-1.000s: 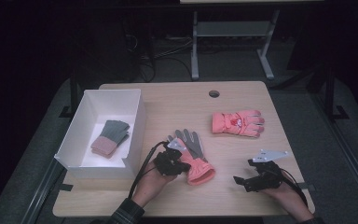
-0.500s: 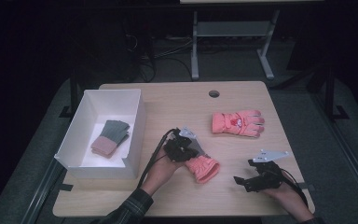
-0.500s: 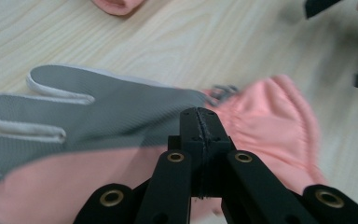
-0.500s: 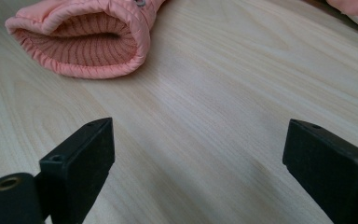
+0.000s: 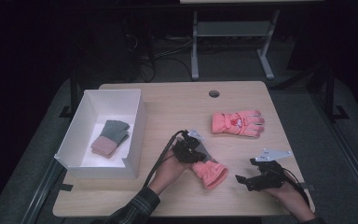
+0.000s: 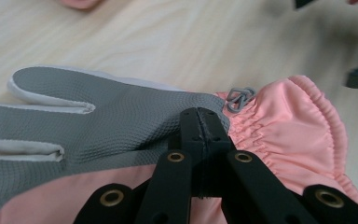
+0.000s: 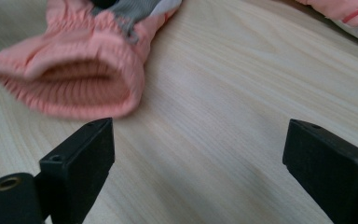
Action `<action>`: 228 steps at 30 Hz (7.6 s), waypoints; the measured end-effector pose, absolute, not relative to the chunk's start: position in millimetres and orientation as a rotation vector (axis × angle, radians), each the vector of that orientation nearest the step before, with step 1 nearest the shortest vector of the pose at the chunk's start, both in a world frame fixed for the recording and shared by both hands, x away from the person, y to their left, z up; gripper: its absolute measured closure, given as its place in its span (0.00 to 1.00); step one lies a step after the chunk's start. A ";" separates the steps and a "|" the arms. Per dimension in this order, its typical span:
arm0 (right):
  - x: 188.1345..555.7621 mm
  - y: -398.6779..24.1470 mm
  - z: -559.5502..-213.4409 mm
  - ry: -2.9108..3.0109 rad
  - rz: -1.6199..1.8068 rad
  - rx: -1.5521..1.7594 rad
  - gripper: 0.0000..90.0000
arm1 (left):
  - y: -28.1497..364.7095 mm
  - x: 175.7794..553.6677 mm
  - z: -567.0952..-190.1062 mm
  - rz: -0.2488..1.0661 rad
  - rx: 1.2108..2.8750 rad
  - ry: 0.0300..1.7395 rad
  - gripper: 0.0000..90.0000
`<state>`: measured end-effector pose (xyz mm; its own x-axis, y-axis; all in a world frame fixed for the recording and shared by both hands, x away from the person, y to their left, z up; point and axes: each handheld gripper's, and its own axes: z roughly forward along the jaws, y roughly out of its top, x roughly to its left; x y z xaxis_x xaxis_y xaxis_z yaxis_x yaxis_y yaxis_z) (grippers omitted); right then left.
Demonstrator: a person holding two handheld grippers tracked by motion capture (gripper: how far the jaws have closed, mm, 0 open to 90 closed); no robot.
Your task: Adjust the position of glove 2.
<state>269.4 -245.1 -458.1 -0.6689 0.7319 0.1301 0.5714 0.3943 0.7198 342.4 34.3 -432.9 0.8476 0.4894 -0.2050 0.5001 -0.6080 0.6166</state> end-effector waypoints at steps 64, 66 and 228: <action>465.0 -191.7 -402.8 2.308 1.122 1.352 1.00 | 125.1 290.0 -449.2 0.101 2.303 0.695 0.15; 478.7 -189.2 -404.3 2.307 1.108 1.379 1.00 | 126.0 290.1 -448.1 0.109 2.304 0.694 0.15; 316.4 -264.0 -392.2 2.399 1.217 1.297 0.98 | 129.4 294.0 -450.6 0.062 2.314 0.710 0.16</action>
<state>316.4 -264.0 -392.2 -0.6129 0.7566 0.2276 0.6305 0.2947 0.7181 294.0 129.4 -450.6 0.8481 0.5079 -0.1508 0.4743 -0.6010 0.6434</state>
